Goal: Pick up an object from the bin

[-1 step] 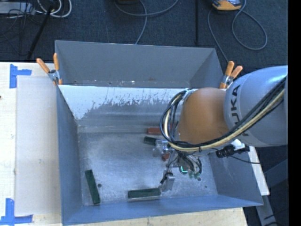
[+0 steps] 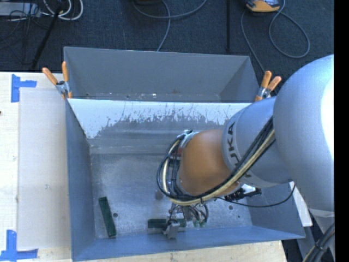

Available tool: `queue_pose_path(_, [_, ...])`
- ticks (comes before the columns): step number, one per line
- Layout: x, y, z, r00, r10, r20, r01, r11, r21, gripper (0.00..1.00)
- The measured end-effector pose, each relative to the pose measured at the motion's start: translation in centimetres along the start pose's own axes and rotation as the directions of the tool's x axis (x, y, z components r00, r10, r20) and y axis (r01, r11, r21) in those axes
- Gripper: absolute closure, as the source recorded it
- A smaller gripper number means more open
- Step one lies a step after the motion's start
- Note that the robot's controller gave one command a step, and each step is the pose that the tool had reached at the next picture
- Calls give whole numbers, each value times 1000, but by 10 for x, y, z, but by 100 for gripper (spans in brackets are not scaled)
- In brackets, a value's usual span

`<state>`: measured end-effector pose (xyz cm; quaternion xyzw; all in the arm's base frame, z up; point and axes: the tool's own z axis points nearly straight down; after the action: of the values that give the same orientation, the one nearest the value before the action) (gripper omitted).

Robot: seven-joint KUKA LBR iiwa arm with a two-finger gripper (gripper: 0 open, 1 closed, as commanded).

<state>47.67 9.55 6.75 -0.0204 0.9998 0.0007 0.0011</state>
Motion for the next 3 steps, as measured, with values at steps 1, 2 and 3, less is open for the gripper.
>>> queue_pose_path(1, [2, 0, -33, 1000, 28, -1, -28, 1000, 0, 0])
queue_pose_path(2, [7, 9, -32, 987, 159, -5, -159, 987, 2, 0])
queue_pose_path(3, [3, 3, -3, 992, 129, 6, -129, 992, 0, 0])
